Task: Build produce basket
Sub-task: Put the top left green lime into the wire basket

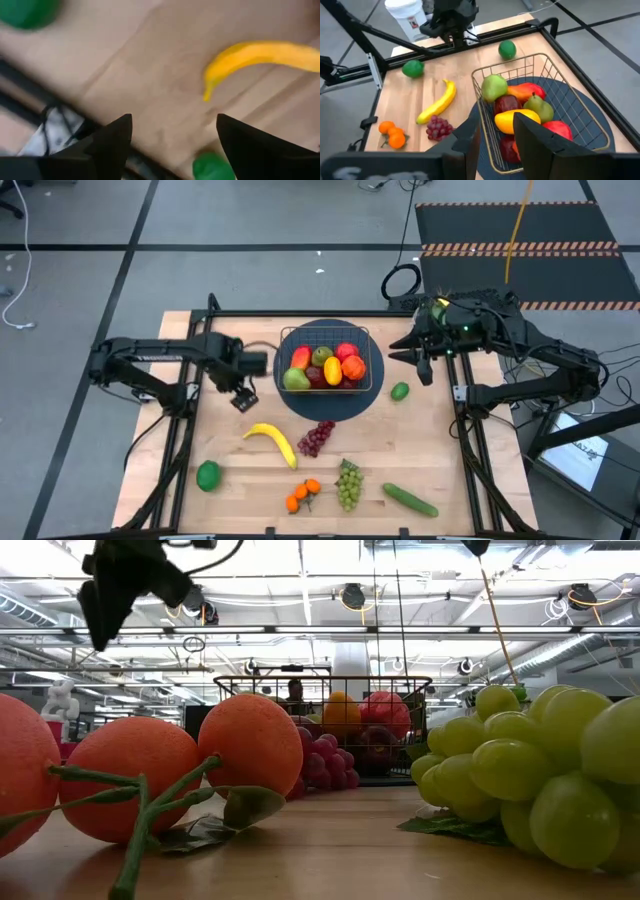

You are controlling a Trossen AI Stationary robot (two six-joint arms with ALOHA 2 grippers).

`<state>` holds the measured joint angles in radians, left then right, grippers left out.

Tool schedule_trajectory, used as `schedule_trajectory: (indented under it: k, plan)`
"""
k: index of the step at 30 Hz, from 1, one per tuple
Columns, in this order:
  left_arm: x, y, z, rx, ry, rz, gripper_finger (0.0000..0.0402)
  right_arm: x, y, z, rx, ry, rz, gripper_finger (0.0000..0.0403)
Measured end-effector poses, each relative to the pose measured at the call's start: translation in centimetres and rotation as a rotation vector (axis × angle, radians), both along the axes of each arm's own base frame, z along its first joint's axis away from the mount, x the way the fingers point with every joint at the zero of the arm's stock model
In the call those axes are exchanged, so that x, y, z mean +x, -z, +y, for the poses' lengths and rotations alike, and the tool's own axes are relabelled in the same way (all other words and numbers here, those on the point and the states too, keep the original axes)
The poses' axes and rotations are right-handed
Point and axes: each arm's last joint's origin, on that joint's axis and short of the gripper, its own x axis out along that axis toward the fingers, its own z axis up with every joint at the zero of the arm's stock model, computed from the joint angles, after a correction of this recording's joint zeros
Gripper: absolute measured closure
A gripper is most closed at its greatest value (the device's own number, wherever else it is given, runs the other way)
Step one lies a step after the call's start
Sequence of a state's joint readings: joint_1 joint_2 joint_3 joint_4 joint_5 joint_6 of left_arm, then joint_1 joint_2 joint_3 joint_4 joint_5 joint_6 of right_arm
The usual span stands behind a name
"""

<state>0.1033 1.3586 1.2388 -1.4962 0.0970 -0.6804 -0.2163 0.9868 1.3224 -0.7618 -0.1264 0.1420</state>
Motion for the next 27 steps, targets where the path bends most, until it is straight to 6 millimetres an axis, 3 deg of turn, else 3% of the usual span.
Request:
schedule_trajectory:
  k: [5, 10, 16, 21, 27]
  plan:
    - [-0.8, 0.0, 3.8, -0.004, -0.161, 0.016, 0.0137, 0.2, 0.1, -0.3, 0.009, 0.019, 0.007, 0.0294]
    - [-1.3, 0.2, 7.3, 0.082, -0.128, -0.051, 0.015, 0.6, 0.4, -0.6, 0.054, 0.061, 0.019, 0.0294]
    - [-3.4, 1.5, 11.2, 0.016, -0.198, -0.086, 0.012, 1.2, 0.7, -0.9, 0.235, 0.218, 0.02, 0.0294]
    - [-4.2, 1.8, 12.1, -0.033, -0.127, -0.12, 0.0092, 1.7, 1.1, -0.9, 0.446, 0.334, 0.015, 0.0294]
    - [-3.2, 1.7, 10.7, -0.121, 0.075, -0.214, 0.0102, 2.3, 1.5, -0.9, 0.603, 0.425, 0.02, 0.0293]
